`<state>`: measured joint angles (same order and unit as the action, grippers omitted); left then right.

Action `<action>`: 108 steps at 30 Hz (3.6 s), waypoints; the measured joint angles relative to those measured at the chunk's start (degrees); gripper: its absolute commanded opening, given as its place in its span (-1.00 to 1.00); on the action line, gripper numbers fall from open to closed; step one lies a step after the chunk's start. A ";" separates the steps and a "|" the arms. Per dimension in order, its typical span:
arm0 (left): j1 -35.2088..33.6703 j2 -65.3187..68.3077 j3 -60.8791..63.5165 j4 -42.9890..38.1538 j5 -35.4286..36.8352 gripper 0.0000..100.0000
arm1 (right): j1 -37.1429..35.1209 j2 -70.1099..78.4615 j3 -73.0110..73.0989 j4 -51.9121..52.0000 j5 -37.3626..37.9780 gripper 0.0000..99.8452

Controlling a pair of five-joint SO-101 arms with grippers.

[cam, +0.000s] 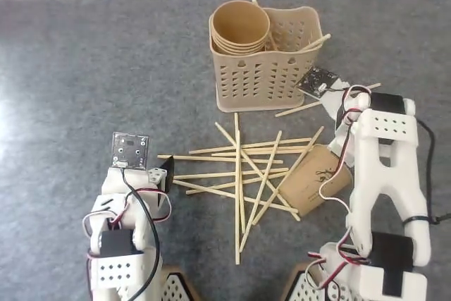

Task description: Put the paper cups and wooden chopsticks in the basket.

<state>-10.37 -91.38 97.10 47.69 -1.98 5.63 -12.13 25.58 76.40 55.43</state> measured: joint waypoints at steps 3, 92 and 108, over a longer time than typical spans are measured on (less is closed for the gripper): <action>0.00 0.00 0.00 0.00 0.00 -0.54 | 0.00 -0.26 0.09 0.00 0.00 -0.70; 0.00 0.00 0.00 0.00 0.00 -0.54 | -51.78 -39.74 13.36 20.66 -18.90 -0.71; 0.00 0.00 0.00 0.00 0.00 -0.54 | -51.87 -39.65 16.88 17.23 -17.49 -0.87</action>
<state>-10.37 -91.38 97.10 47.69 -1.98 -46.24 -51.78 42.46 93.63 37.93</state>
